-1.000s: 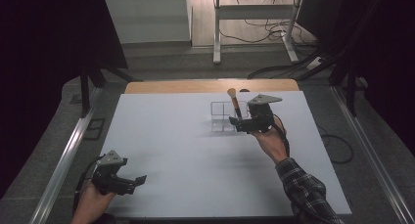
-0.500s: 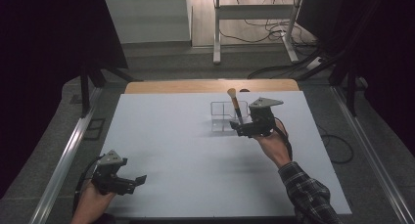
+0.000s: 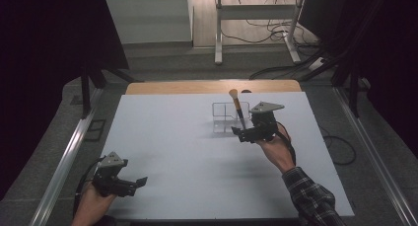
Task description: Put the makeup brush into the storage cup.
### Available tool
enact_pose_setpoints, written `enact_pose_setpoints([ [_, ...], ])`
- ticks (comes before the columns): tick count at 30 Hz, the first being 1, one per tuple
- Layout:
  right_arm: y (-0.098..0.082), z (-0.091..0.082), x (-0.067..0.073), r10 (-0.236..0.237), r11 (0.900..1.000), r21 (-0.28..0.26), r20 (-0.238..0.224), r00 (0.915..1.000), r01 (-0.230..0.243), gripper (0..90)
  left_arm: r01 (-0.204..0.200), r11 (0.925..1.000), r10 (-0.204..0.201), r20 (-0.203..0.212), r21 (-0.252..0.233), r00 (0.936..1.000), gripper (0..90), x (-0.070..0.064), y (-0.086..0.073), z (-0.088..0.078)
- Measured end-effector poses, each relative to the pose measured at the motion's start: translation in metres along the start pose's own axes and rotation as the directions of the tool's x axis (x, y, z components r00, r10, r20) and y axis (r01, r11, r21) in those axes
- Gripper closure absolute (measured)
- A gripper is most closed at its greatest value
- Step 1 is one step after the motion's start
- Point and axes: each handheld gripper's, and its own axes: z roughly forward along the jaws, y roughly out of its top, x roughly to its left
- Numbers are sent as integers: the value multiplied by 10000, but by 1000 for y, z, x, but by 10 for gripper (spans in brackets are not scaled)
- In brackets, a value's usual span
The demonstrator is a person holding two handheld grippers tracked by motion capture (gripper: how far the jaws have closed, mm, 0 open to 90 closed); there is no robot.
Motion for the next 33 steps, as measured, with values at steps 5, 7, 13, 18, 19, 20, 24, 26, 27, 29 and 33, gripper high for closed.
enact_pose_setpoints([
  [5,-3,-2,1,-26,9999,110,-16,10000,26,23,-60,10000,60,-60,-5,10000,0,0,0,0],
  [7,-4,-3,2,-38,9999,162,-38,10000,39,20,-80,10000,80,-71,-7,9999,0,0,0,0],
  [13,-7,-5,4,-70,9997,226,-66,10000,72,16,-88,10000,88,-90,-15,9999,0,0,0,0],
  [18,-10,-7,5,-51,9996,263,-90,9999,54,12,-91,9999,90,-107,-48,9999,0,0,0,-1],
  [19,-10,-8,5,-57,9996,261,-101,9999,60,11,-91,9999,90,-113,-63,9999,0,0,0,-1],
  [20,-10,-9,6,-57,9997,248,-108,9999,60,11,-85,9999,84,-119,-72,9999,0,0,0,-1],
  [24,-11,-13,6,-12,9998,186,-170,9999,16,7,-96,9999,95,-125,-62,9999,0,0,0,-1],
  [26,-12,-15,7,30,9998,196,-191,9998,-26,6,-93,9999,92,-130,-67,9999,0,0,0,-1],
  [27,-12,-16,7,28,9997,223,-204,9998,-23,5,-86,9999,85,-128,-75,9999,0,0,0,-1],
  [29,-13,-17,8,-36,9997,226,-203,9998,41,4,-94,9999,93,-131,-68,9999,0,0,0,-1],
  [33,-15,-20,9,-86,9997,248,-221,9997,92,1,-90,9999,89,-130,-77,9999,0,0,0,-1],
])
